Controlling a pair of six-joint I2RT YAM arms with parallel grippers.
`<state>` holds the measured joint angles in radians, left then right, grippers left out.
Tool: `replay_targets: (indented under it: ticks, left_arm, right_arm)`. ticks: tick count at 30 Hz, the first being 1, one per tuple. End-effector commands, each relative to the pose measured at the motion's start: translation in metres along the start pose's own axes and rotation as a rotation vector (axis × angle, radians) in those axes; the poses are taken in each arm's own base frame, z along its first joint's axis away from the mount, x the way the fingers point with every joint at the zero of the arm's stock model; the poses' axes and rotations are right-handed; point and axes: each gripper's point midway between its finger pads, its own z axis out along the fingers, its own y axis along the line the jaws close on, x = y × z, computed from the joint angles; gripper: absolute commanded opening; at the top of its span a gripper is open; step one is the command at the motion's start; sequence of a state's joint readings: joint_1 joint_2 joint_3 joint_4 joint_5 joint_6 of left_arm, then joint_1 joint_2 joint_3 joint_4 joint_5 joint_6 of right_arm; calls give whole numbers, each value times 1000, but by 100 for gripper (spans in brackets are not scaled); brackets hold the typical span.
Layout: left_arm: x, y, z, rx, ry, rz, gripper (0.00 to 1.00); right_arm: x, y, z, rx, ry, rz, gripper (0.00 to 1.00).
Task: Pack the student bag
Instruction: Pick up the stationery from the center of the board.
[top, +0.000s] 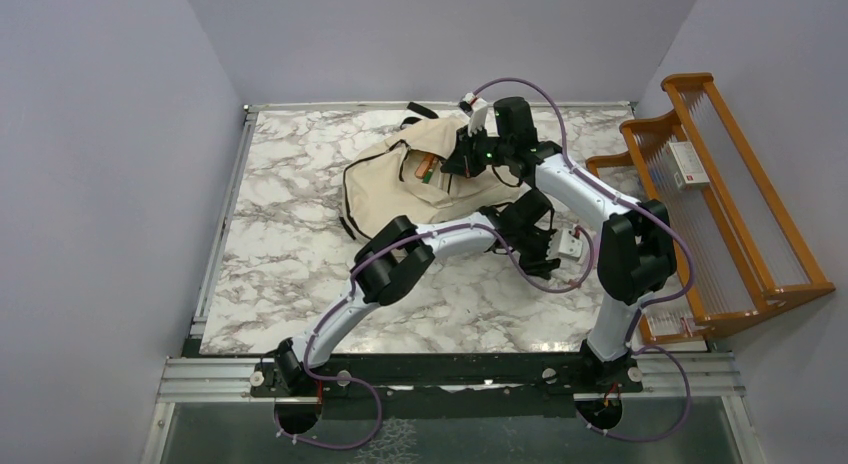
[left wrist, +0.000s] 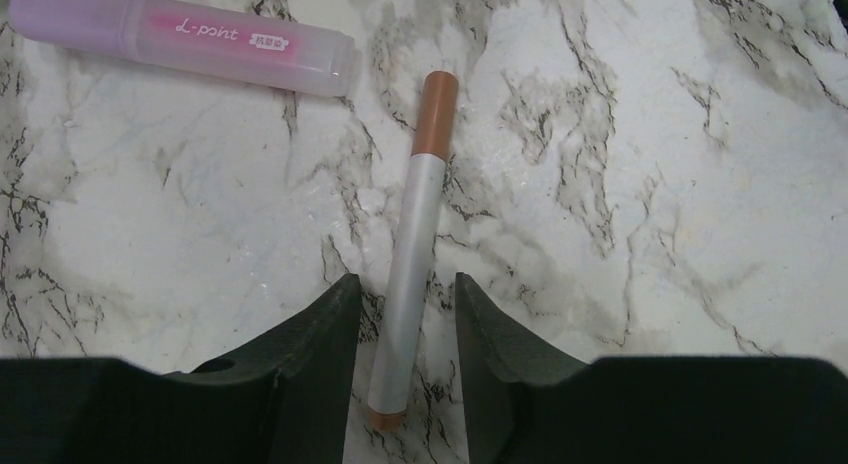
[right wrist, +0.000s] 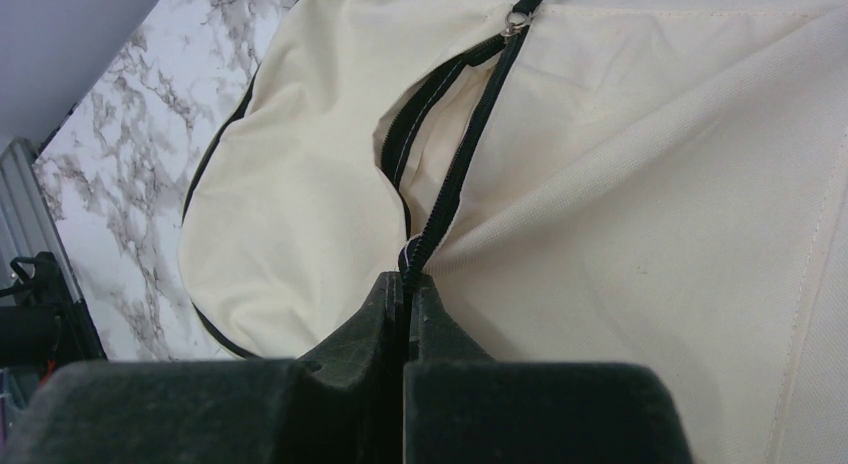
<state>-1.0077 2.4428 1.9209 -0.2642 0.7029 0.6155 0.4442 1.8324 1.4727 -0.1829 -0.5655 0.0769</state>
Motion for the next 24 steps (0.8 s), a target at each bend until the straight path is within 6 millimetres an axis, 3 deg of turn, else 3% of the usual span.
replay_targets:
  ticks: [1, 11, 18, 24]
  left_arm:
    - [37, -19, 6, 19, 153, -17, 37]
    - [56, -36, 7, 16, 236, -8, 0]
    - [48, -37, -15, -74, 231, -29, 0]
    - [24, -52, -49, -129, 155, -51, 0]
  right_arm:
    - [-21, 14, -9, -28, -37, -35, 0]
    - [-15, 13, -12, -8, -27, -2, 0]
    - [-23, 10, -13, 18, -57, 15, 0]
    - [-36, 9, -9, 17, -76, -2, 0]
